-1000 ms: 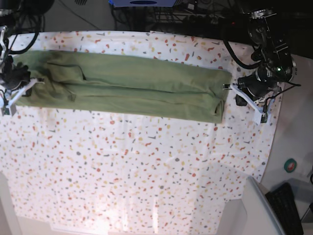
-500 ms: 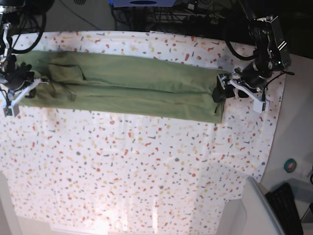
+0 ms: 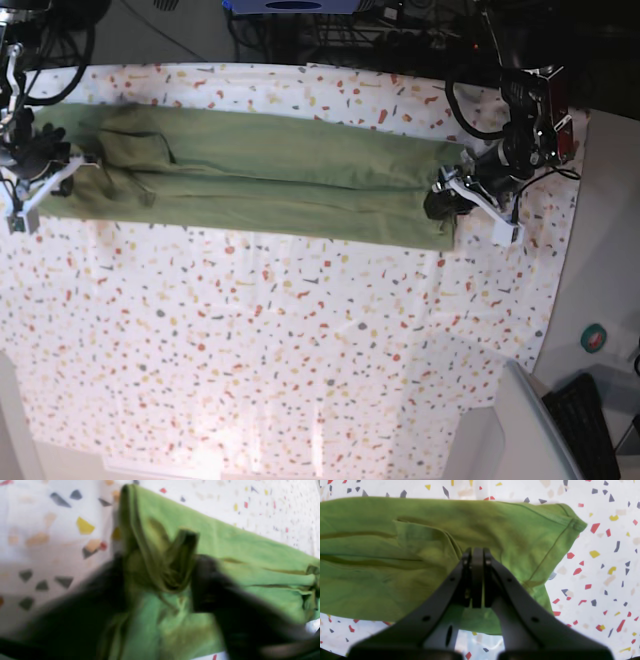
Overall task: Layout the t-shirt on the table in an organized manner, then fold the t-shirt properly
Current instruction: 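Slide the strip with both grippers away from the cloth edge, then grasp the strip end with the left gripper and fold it toward the right gripper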
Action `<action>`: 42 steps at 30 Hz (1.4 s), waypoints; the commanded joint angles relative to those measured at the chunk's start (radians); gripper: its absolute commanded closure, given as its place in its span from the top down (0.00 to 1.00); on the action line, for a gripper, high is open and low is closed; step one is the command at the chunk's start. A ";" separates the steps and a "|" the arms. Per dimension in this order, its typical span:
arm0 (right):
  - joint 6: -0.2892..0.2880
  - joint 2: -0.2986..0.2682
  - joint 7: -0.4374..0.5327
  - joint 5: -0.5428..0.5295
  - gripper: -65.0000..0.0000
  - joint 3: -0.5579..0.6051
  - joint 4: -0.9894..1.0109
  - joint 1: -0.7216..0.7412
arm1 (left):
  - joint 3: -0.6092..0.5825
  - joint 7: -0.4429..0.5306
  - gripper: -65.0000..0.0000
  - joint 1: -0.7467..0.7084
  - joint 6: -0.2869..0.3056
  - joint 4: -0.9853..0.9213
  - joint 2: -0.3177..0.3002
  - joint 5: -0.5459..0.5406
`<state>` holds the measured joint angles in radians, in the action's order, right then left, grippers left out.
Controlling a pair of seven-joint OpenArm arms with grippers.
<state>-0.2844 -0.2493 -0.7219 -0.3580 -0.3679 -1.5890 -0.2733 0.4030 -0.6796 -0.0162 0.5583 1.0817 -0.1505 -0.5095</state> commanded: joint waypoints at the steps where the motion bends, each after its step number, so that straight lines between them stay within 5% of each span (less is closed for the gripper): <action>1: 0.001 -0.015 0.020 -0.008 0.00 -0.009 -0.017 0.007 | 0.000 -0.029 0.26 0.012 0.006 -0.013 -0.004 0.008; 3: 0.001 -0.015 0.020 -0.008 0.00 -0.010 -0.017 0.007 | 0.001 -0.025 0.00 0.023 0.006 -0.051 -0.022 0.008; 12: 0.001 -0.015 0.018 -0.008 0.00 -0.012 -0.017 0.006 | 0.000 0.056 0.00 -0.049 -0.001 0.134 -0.088 0.012; 14: 0.001 -0.015 0.018 -0.008 0.00 -0.012 -0.017 0.006 | -0.009 0.056 0.00 -0.100 -0.062 0.262 -0.087 0.056; 19: 0.001 -0.015 0.020 -0.011 0.00 -0.012 -0.017 0.010 | -0.114 0.056 0.00 -0.193 -0.119 0.496 -0.028 0.228; 27: 0.001 -0.015 0.020 -0.011 0.00 -0.012 -0.017 0.010 | -0.379 0.056 0.00 -0.229 -0.240 0.585 0.102 0.443; 36: 0.001 -0.015 0.020 -0.011 0.00 -0.012 -0.017 0.010 | -0.594 0.056 0.00 -0.207 -0.375 0.572 0.194 0.446; 42: 0.001 -0.015 0.022 -0.011 0.00 -0.012 -0.017 0.010 | -0.682 0.056 0.00 -0.178 -0.407 0.499 0.223 0.444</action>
<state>-0.2844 -0.2493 -0.7204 -0.3618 -0.3733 -1.5887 -0.2695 -0.2752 -0.6415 -0.2028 0.1516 1.5650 0.0643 -0.0555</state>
